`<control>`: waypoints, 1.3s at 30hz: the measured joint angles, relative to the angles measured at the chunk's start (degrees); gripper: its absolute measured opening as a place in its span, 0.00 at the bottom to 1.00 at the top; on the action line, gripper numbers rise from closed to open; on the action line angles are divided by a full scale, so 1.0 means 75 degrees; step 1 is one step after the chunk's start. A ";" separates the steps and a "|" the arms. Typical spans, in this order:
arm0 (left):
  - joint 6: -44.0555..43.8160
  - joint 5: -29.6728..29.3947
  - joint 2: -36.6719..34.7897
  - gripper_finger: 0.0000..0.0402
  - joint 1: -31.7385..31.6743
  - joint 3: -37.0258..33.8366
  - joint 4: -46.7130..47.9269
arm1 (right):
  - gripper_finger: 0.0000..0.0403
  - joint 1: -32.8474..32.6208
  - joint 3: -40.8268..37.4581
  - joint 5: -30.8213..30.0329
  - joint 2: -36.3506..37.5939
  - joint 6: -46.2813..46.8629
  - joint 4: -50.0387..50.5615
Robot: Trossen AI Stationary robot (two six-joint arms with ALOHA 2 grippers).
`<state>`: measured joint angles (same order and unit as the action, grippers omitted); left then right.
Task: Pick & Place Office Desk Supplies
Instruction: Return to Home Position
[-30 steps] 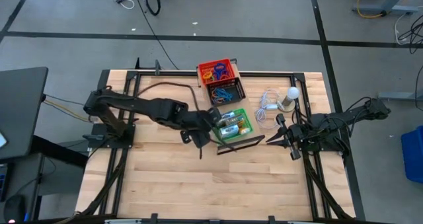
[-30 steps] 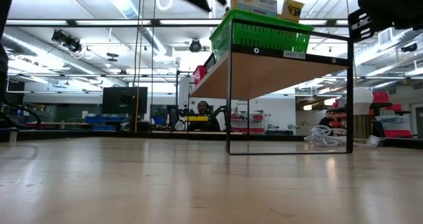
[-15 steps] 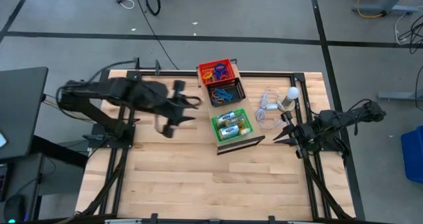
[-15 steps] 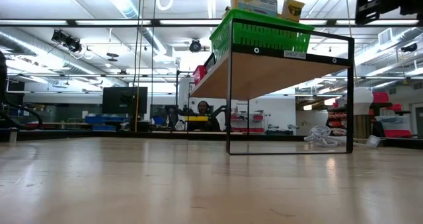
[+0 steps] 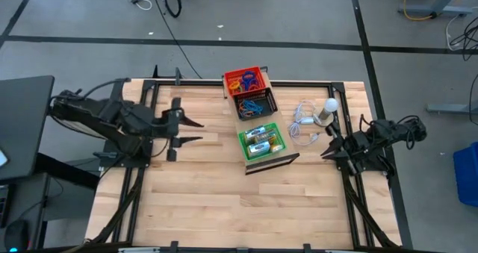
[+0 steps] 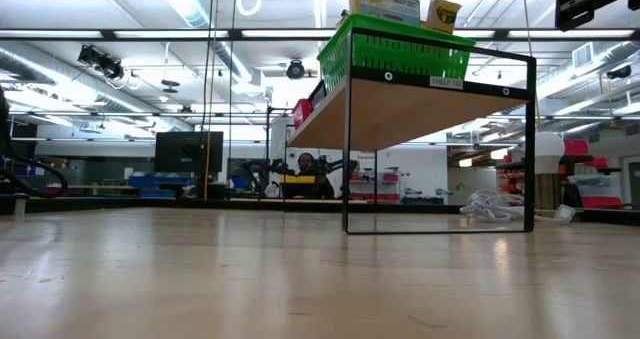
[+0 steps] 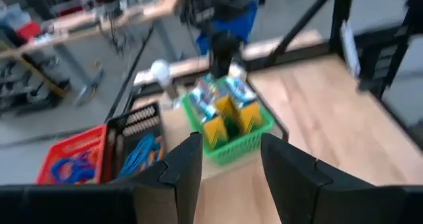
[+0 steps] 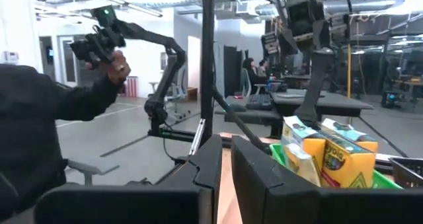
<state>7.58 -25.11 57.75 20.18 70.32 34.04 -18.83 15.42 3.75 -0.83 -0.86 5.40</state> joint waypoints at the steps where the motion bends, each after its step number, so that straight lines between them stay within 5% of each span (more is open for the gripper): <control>1: 0.0050 0.0087 -0.0214 0.40 0.0058 -0.0481 -0.0570 | 0.10 0.0000 -0.0005 0.0023 -0.0036 0.0000 -0.0022; 9: 0.0813 0.1262 -0.1522 0.40 0.0164 -0.3380 -0.3640 | 0.10 0.0000 -0.0602 0.0317 -0.0089 0.0145 -0.1135; 18: 0.1165 0.4156 -0.2100 0.40 0.0162 -0.4087 -0.4248 | 0.10 0.0000 -0.0624 0.0422 -0.0089 0.0527 -0.1189; 25: 0.1193 0.3168 -0.2070 0.40 0.0151 -0.4091 -0.4353 | 0.10 0.0000 -0.0624 0.0803 -0.0089 0.0166 -0.1269; 32: 0.1654 0.5672 -0.1758 0.40 0.0167 -0.4091 -0.4818 | 0.10 -0.0003 -0.0624 0.1081 -0.0089 -0.0185 -0.1805; 39: 0.1518 0.4790 -0.1585 0.40 0.0157 -0.4095 -0.5309 | 0.10 -0.0003 -0.0624 0.1205 -0.0089 -0.1144 -0.1904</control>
<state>18.97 10.81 45.86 21.35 39.61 -5.77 -18.85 10.74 12.78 -1.50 -9.44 -8.88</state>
